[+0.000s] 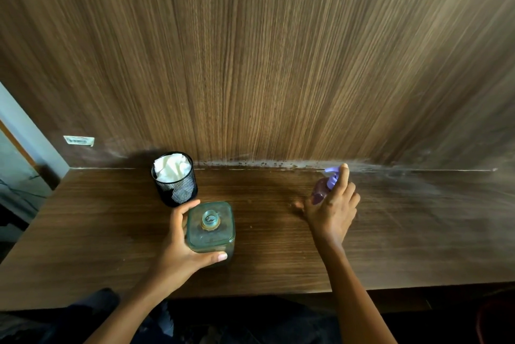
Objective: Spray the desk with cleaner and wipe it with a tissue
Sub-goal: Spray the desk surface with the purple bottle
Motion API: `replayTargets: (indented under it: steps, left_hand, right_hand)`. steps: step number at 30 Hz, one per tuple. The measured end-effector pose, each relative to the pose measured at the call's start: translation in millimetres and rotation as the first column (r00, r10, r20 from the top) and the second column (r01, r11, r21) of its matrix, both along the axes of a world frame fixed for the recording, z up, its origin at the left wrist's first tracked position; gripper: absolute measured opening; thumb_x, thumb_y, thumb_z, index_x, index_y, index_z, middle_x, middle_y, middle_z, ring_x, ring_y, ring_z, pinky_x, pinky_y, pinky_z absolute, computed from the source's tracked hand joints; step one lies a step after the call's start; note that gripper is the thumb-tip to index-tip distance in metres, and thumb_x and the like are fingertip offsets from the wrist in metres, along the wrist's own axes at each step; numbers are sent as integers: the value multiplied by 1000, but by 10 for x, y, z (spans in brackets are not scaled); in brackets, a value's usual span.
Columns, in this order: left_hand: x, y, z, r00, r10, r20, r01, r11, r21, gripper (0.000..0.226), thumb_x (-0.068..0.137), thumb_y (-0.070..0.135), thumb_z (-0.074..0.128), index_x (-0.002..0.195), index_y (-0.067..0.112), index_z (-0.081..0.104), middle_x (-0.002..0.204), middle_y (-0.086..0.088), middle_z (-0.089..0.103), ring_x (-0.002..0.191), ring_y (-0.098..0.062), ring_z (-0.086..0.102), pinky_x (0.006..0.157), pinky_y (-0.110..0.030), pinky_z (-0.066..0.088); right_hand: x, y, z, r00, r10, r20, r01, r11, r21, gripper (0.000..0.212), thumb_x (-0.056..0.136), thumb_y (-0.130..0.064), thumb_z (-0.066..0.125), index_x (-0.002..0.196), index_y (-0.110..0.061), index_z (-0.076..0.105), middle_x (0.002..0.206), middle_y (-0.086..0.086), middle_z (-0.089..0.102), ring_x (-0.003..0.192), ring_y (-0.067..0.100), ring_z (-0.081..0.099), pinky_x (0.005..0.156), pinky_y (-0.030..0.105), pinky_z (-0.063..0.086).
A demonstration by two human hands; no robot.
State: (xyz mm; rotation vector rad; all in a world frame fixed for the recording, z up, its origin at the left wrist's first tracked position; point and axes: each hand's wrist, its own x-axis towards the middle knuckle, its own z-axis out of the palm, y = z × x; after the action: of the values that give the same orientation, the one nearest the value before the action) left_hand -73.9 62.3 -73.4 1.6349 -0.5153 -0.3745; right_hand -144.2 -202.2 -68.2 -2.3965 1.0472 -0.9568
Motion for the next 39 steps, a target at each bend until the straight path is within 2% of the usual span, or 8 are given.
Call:
replayTargets:
  steps: [13, 18, 23, 25, 27, 29, 31, 39]
  left_hand:
    - [4, 11, 3, 1000, 2, 7, -2, 1000, 15, 100, 30, 52, 90, 115, 55, 37, 121, 1, 56, 110, -13, 60, 82, -20, 53]
    - [-14, -25, 98, 999, 35, 40, -37, 997, 64, 97, 24, 61, 86, 109, 58, 39, 114, 8, 58, 102, 0, 61, 75, -7, 49]
    - [22, -69, 146, 997, 55, 52, -59, 994, 87, 96, 19, 66, 82, 104, 63, 39, 107, 18, 61, 99, 10, 58, 71, -1, 46]
    - [13, -98, 139, 997, 49, 63, -55, 993, 100, 97, 17, 61, 85, 102, 65, 39, 104, 31, 59, 96, 9, 59, 69, -2, 46]
    - [36, -120, 105, 996, 56, 69, -63, 992, 109, 97, 20, 47, 88, 102, 66, 39, 104, 30, 60, 95, 7, 61, 68, -3, 47]
    - [59, -138, 103, 997, 46, 66, -53, 991, 122, 96, 24, 43, 87, 104, 64, 38, 104, 36, 57, 98, 6, 60, 69, -4, 48]
    - [79, -136, 113, 997, 43, 58, -50, 990, 134, 100, 21, 53, 87, 107, 60, 38, 104, 39, 55, 98, 7, 60, 70, -4, 47]
    - [77, -130, 113, 997, 57, 60, -66, 985, 159, 98, 23, 60, 85, 108, 62, 36, 108, 37, 54, 99, 3, 61, 75, -8, 50]
  right_hand:
    - [-67, -28, -4, 997, 71, 37, -69, 997, -30, 107, 64, -11, 79, 144, -22, 10, 118, 18, 52, 100, 35, 50, 81, 47, 48]
    - [-43, -177, 128, 986, 39, 163, -43, 999, 21, 97, 70, -7, 72, 145, -26, 12, 118, 13, 52, 106, 30, 49, 83, 44, 46]
    - [116, -516, 174, 969, 13, 247, -42, 993, 111, 93, 75, -1, 68, 148, -20, 14, 129, 15, 48, 116, 31, 45, 90, 34, 36]
    - [191, -643, 184, 966, 22, 257, -51, 993, 106, 93, 74, 3, 65, 149, -18, 14, 130, 17, 47, 117, 32, 45, 92, 36, 37]
    - [301, -744, 173, 962, 20, 272, -50, 993, 106, 92, 74, 4, 63, 149, -18, 13, 130, 17, 46, 117, 33, 45, 93, 38, 38]
    - [397, -824, 168, 960, 11, 280, -43, 993, 107, 91, 75, 3, 63, 149, -18, 13, 130, 18, 46, 117, 33, 46, 92, 36, 38]
    - [489, -865, 155, 960, 35, 277, -67, 992, 105, 91, 77, 0, 64, 149, -18, 12, 130, 18, 46, 117, 33, 46, 93, 39, 40]
    - [523, -893, 57, 978, 100, 185, -120, 988, 98, 92, 80, -2, 62, 150, -14, 4, 136, 19, 42, 122, 35, 41, 94, 43, 38]
